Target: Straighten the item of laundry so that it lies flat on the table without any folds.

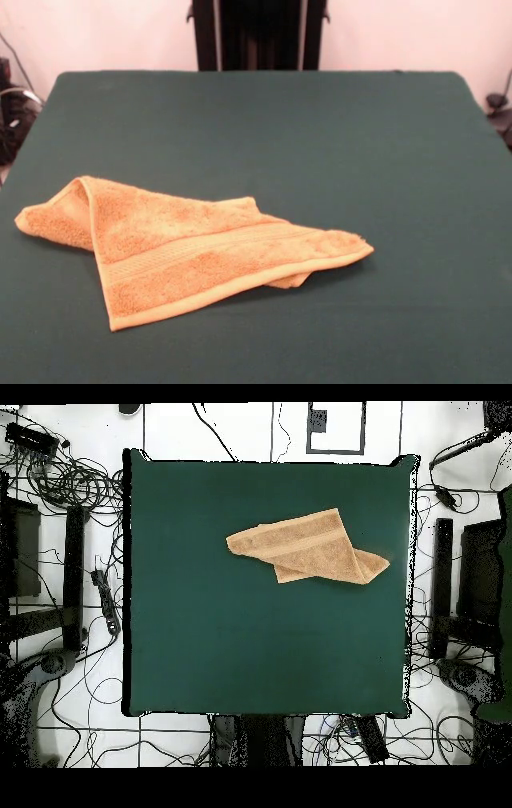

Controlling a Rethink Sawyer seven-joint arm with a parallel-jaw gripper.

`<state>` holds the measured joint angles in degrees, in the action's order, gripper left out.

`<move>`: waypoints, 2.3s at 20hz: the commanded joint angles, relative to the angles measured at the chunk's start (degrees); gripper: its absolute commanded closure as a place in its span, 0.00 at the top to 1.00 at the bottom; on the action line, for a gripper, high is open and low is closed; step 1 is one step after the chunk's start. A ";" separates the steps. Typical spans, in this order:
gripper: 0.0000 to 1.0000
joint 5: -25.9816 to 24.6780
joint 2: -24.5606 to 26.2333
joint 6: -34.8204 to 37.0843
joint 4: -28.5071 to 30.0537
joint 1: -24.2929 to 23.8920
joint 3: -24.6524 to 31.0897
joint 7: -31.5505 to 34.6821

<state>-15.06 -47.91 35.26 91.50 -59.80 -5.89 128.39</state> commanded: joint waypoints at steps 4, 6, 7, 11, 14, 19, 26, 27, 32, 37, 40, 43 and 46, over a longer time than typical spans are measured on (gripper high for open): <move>1.00 5.86 -2.14 5.04 5.53 -7.33 9.55 -9.09; 1.00 5.05 -2.66 4.15 6.52 -8.30 10.04 -9.59; 1.00 4.75 -2.75 3.94 6.81 -9.28 10.76 -10.64; 1.00 3.13 -3.89 5.22 7.37 -14.19 14.13 -17.49; 1.00 1.23 -3.37 7.14 6.05 -19.72 18.31 -25.74; 1.00 -4.02 1.19 11.39 -0.82 -29.87 26.42 -42.17; 1.00 -12.69 14.57 21.91 -20.86 -36.81 37.95 -70.66; 1.00 -13.67 16.68 23.22 -23.81 -36.71 39.33 -74.83; 1.00 -14.48 24.86 21.09 -32.25 -35.82 44.84 -87.15; 1.00 -13.41 28.03 28.29 -38.41 -34.14 44.81 -97.02; 1.00 -12.34 28.10 28.37 -39.07 -33.06 42.29 -94.00; 1.00 -12.17 27.79 29.69 -40.70 -31.34 39.34 -91.45; 1.00 -12.09 27.26 29.52 -40.54 -30.48 38.44 -91.56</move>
<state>-27.14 -20.47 57.66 52.29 -95.61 29.81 47.46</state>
